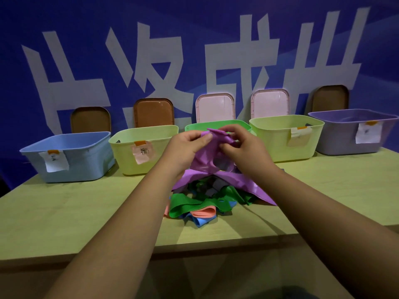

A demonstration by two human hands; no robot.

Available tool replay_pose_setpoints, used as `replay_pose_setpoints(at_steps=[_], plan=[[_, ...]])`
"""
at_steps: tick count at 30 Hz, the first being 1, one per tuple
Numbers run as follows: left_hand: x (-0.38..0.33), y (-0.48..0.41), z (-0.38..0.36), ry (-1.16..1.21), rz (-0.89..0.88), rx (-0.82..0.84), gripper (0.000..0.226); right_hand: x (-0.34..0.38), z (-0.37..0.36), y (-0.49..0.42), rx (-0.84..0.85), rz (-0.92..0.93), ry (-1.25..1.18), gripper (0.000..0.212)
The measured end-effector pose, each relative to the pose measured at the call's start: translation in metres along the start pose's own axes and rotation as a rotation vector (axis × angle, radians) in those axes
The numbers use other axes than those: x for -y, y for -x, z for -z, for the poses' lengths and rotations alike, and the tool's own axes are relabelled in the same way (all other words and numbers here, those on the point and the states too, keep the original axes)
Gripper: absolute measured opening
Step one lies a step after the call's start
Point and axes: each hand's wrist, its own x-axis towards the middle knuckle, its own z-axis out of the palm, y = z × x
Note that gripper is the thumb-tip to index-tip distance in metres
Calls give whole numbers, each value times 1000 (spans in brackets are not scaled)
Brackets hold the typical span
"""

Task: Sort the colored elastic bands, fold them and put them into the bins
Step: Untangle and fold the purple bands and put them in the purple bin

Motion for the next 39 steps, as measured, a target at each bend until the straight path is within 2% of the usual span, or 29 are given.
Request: replay_pose_setpoints(at_steps=[3,8,11,15,20,27,34,39], plan=[[-2,-6,-11,-4,-4,57,14,-6,17,0,-70,-21,15,33],[11,-11,-18,-115,40,26,17,-15,45,6,-140,-111,-40,35],[31,-11,-18,-376,46,20,18,-22,57,10,-164,-147,4,36],[60,-10,-20,-794,108,105,26,-32,61,18,-189,-157,130,38],[70,-10,-22,-992,148,158,31,-38,54,35,-2,-162,335,36],[54,-12,-23,-859,54,74,34,-46,42,44,182,-145,475,36],[31,-11,-34,-638,-96,9,34,-40,41,43,169,-102,513,38],[8,-14,-46,-446,-162,-32,30,-21,50,34,37,-124,424,38]])
